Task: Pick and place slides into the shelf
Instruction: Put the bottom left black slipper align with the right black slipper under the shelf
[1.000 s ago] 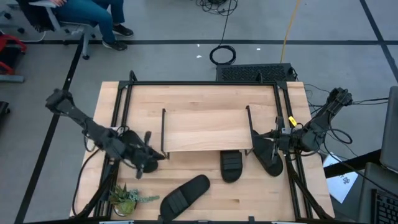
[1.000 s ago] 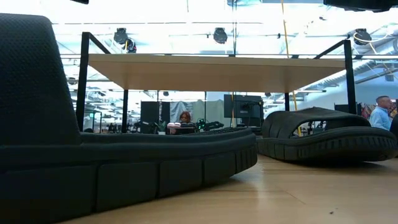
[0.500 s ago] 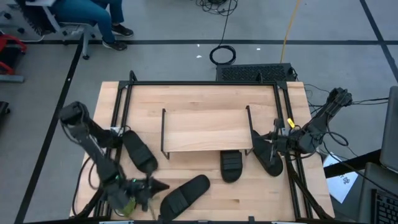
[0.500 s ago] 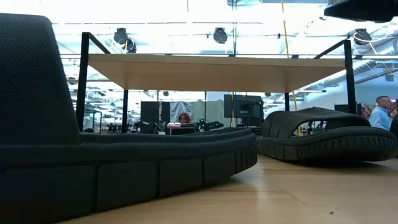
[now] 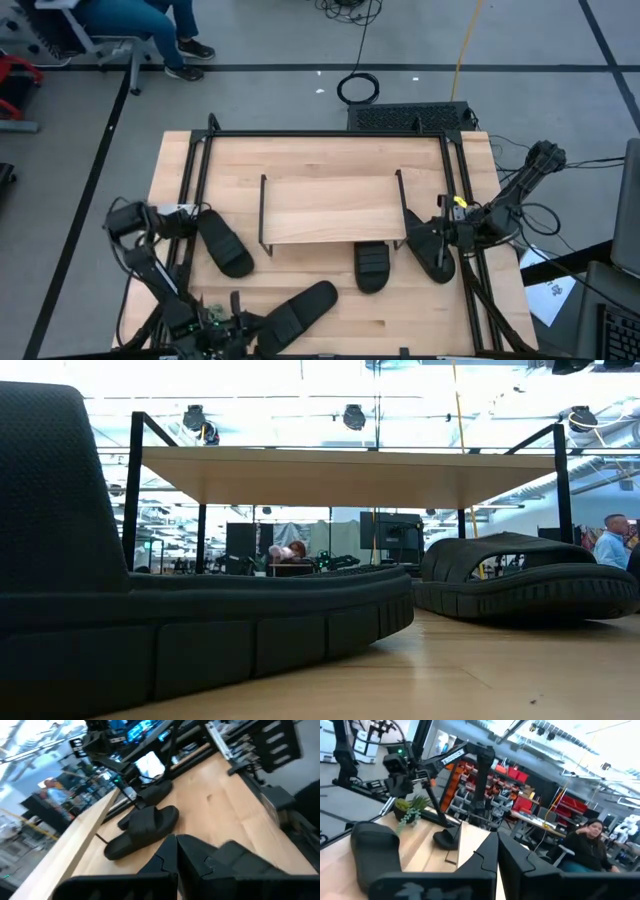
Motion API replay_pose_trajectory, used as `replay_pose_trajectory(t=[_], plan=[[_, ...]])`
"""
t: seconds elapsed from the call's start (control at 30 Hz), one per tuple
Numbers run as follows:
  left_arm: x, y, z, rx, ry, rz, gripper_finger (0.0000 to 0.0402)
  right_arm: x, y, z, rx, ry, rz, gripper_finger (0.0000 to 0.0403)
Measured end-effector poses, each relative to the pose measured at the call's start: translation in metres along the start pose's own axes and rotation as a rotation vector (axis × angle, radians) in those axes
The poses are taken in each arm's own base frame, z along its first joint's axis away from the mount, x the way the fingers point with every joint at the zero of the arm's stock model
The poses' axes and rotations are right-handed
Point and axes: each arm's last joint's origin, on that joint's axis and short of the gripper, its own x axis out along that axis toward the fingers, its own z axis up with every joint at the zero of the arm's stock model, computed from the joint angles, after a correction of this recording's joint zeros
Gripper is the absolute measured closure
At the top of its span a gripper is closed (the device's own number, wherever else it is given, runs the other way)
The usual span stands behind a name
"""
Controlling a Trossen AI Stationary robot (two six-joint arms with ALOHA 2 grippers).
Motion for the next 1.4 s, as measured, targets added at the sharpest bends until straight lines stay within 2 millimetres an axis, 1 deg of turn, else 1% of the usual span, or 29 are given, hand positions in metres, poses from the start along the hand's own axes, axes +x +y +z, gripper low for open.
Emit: replay_pose_trajectory(t=[0.17,0.23,0.3,0.4,0.53,0.7,0.77,0.87,0.97,1.07,1.23,1.4], plan=[[0.010,-0.010,0.008,0.029,0.018,0.012,0.0400,-0.001,0.000,-0.001,-0.001,-0.026,-0.015,0.0403],[0.012,-0.014,0.007,0.060,0.034,-0.003,0.0396,-0.001,-0.001,0.000,0.006,-0.032,-0.019,0.0403],[0.013,-0.017,0.003,0.073,0.054,-0.023,0.0383,-0.001,-0.001,0.000,0.007,-0.033,-0.019,0.0403],[0.012,-0.018,0.000,0.023,0.083,-0.089,0.0344,-0.001,-0.001,0.000,0.007,-0.033,-0.020,0.0403],[0.010,-0.021,-0.002,-0.049,0.106,-0.197,0.0272,-0.001,-0.001,0.000,0.017,-0.037,-0.022,0.0403],[0.010,-0.023,-0.004,-0.120,0.140,-0.260,0.0188,-0.001,-0.001,0.001,0.049,-0.043,-0.024,0.0403],[0.012,-0.022,-0.008,-0.146,0.176,-0.283,0.0161,-0.001,-0.002,0.001,0.054,-0.045,-0.025,0.0403],[0.016,-0.020,-0.013,-0.182,0.239,-0.306,0.0131,-0.001,-0.002,0.001,0.054,-0.045,-0.025,0.0403],[0.019,-0.019,-0.018,-0.202,0.289,-0.317,0.0113,-0.001,-0.002,0.001,0.054,-0.045,-0.025,0.0403],[0.020,-0.018,-0.021,-0.202,0.319,-0.334,0.0107,-0.001,-0.002,0.001,0.054,-0.045,-0.025,0.0403],[0.019,-0.016,-0.025,-0.099,0.332,-0.321,0.0106,-0.001,-0.002,0.001,0.054,-0.045,-0.026,0.0403],[0.022,-0.013,-0.028,0.018,0.337,-0.302,0.0105,-0.001,-0.002,0.001,0.054,-0.045,-0.025,0.0403]])
